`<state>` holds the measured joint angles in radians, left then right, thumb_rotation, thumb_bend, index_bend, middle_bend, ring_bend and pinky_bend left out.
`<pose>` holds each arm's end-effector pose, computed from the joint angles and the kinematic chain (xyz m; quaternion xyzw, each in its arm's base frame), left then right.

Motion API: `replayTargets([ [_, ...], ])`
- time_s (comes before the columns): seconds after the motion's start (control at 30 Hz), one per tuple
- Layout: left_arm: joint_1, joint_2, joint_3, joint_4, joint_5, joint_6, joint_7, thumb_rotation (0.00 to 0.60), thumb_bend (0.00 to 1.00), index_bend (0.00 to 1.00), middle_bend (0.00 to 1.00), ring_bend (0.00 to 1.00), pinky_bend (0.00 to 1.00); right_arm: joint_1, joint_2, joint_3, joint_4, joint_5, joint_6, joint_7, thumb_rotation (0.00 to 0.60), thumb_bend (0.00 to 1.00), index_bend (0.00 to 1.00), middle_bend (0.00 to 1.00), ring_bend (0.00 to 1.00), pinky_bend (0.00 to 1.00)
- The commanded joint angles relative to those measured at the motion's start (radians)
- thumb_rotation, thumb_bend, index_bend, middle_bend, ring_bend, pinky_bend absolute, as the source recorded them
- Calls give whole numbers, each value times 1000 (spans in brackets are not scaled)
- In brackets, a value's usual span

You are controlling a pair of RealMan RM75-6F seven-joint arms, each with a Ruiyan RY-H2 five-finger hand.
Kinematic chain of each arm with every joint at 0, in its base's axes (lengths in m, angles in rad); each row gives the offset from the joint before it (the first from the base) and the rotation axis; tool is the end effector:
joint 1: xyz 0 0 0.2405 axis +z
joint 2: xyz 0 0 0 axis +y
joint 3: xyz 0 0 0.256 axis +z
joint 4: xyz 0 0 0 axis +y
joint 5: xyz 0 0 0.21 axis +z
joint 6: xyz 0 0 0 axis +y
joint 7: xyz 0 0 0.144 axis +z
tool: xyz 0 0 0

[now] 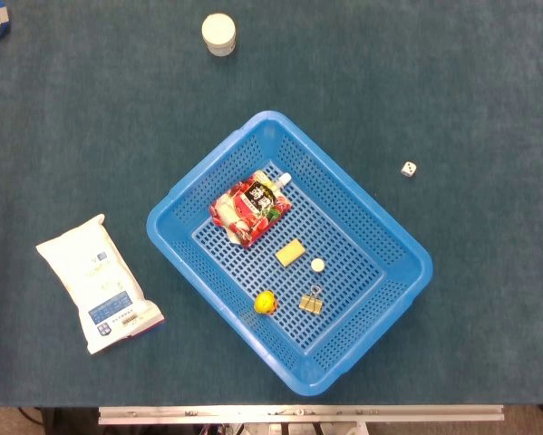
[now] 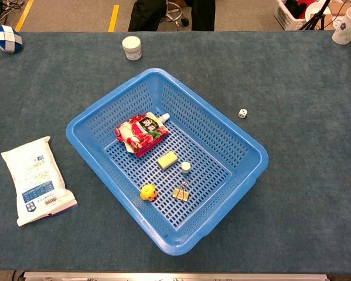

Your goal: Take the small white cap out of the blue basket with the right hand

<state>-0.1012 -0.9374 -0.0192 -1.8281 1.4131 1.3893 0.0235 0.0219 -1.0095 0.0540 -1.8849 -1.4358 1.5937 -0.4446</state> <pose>-0.2959 0.1751 0.1829 -0.5945 -0.4412 -0.3447 0.5772 -0.2784 -0.1595 0.1879 0.5947 -0.3100 0.2926 0.6816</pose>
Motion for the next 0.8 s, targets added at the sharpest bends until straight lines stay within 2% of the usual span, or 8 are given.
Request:
replayTargets([
  [0.03, 3, 2, 2, 3, 0, 2, -2, 600, 0, 48, 0, 0, 0, 3, -3, 3, -2, 2, -7, -3, 600, 290, 307, 363, 202, 175],
  [0.23, 1, 20, 4, -5, 1, -6, -7, 600, 0, 48, 0, 0, 0, 11, -3, 4, -13, -6, -24, -6, 600, 290, 307, 362, 202, 175],
  [0.5, -2, 33, 4, -18, 1, -14, -1, 600, 0, 48, 0, 0, 0, 49, 46, 11, -74, -55, -74, 10, 600, 290, 307, 362, 202, 175],
  [0.7, -6, 40, -7, -44, -16, -10, 20, 600, 0, 48, 0, 0, 0, 117, 91, 35, -129, -85, -157, 13, 600, 290, 307, 374, 202, 176],
  [0.8, -8, 33, -15, -60, -33, -6, 45, 600, 0, 48, 0, 0, 0, 171, 115, 50, -158, -82, -235, 30, 600, 290, 307, 383, 202, 177],
])
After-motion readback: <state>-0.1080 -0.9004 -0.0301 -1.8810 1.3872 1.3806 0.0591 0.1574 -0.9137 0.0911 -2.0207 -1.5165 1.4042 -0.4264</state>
